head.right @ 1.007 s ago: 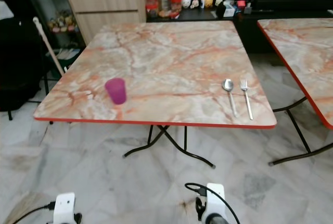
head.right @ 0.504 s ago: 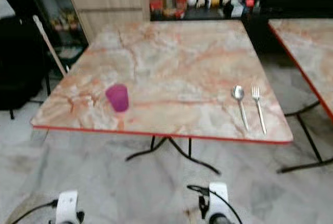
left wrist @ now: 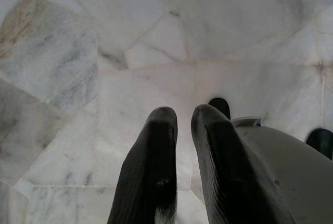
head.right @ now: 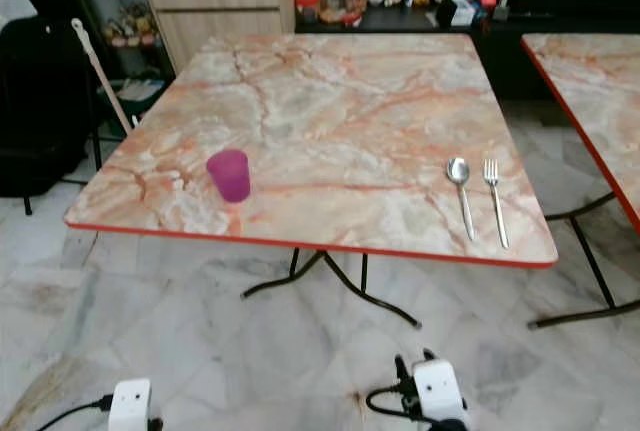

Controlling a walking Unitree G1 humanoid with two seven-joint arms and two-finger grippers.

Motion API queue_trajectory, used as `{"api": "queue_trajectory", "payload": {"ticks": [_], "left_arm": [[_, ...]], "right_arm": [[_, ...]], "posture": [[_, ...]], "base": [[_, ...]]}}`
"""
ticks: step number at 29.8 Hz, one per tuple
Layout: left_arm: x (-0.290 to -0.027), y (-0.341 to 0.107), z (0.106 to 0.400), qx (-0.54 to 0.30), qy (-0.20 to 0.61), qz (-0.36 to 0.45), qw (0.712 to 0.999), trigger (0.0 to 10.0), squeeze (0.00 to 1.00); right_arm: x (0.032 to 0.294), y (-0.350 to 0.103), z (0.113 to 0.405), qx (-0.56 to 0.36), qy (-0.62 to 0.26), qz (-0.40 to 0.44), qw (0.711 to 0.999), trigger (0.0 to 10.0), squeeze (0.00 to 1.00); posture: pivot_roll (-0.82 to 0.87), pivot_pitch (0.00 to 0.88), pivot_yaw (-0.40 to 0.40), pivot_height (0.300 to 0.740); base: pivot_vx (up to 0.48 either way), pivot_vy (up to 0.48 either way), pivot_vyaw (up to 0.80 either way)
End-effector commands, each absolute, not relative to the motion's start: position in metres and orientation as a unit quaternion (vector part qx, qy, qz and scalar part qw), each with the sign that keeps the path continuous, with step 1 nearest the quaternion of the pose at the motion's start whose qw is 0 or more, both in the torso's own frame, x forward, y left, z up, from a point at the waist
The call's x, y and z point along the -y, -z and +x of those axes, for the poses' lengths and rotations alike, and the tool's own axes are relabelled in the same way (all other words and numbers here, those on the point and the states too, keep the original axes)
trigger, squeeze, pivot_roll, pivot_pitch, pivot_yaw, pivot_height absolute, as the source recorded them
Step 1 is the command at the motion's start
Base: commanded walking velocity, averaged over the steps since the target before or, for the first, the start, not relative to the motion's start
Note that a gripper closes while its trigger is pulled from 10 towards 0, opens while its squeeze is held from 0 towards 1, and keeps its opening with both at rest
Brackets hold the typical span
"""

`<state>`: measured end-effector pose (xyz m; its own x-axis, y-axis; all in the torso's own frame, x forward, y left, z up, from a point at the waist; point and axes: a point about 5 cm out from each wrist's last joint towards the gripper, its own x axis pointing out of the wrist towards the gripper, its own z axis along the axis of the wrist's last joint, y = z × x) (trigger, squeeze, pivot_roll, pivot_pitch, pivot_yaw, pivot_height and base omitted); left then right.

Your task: Setting the table

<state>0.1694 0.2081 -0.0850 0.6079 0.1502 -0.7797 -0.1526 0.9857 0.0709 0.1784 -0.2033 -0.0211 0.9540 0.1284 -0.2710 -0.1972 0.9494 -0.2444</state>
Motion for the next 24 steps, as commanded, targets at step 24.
{"api": "queue_trajectory", "payload": {"ticks": [24], "left_arm": [[-0.199, 0.08, 0.184, -0.42, -0.086, -0.007, 0.903, 10.0, 0.0]], "right_arm": [[0.124, -0.097, 0.331, 0.042, -0.084, -0.03, 0.995, 10.0, 0.0]], "posture": [[-0.02, 0.043, 0.049, 0.74]], "base": [[0.0, 0.0, -0.1]]}}
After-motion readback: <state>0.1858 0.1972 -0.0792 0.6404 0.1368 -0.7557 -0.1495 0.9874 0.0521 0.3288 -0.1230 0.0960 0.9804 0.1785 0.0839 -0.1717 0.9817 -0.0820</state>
